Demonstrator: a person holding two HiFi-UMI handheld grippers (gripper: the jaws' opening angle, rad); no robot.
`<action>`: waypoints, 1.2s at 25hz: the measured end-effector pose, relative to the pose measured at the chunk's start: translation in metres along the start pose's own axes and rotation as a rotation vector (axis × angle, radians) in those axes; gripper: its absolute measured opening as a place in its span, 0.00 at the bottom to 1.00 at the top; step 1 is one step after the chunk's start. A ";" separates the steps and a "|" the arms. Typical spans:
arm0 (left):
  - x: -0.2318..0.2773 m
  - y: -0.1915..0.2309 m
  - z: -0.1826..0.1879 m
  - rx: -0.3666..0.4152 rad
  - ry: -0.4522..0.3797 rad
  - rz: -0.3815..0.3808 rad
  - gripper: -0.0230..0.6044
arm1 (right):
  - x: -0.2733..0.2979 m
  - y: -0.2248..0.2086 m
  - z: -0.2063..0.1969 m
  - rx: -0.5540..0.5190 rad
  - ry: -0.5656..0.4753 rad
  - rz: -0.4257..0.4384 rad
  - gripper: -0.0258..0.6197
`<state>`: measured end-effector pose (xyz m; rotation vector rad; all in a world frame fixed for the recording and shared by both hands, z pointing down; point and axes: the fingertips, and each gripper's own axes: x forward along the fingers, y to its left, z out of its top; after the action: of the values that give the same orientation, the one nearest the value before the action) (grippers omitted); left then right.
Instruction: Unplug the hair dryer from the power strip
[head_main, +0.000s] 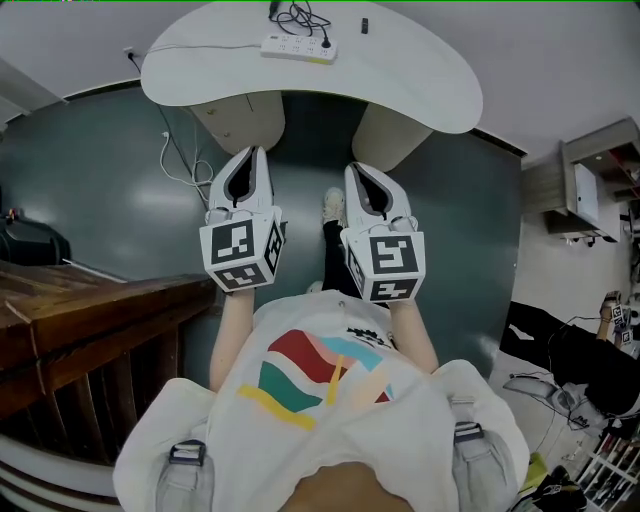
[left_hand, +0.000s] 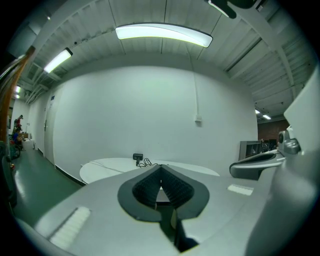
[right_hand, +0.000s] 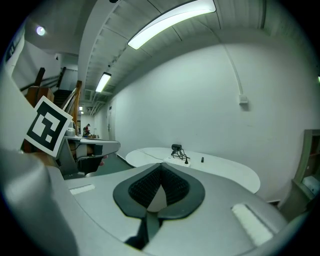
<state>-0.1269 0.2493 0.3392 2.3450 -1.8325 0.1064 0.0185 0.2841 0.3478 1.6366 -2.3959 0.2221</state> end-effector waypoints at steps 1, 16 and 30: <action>0.009 0.002 0.001 0.000 -0.005 0.005 0.04 | 0.009 -0.003 0.003 0.001 -0.007 0.006 0.06; 0.268 0.030 0.010 0.051 0.042 0.005 0.04 | 0.245 -0.130 0.061 -0.020 -0.018 0.063 0.06; 0.402 0.058 0.021 0.048 0.146 -0.007 0.04 | 0.363 -0.190 0.085 0.011 0.039 0.073 0.06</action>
<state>-0.0857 -0.1526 0.3867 2.3075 -1.7720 0.3159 0.0594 -0.1318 0.3650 1.5366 -2.4318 0.2774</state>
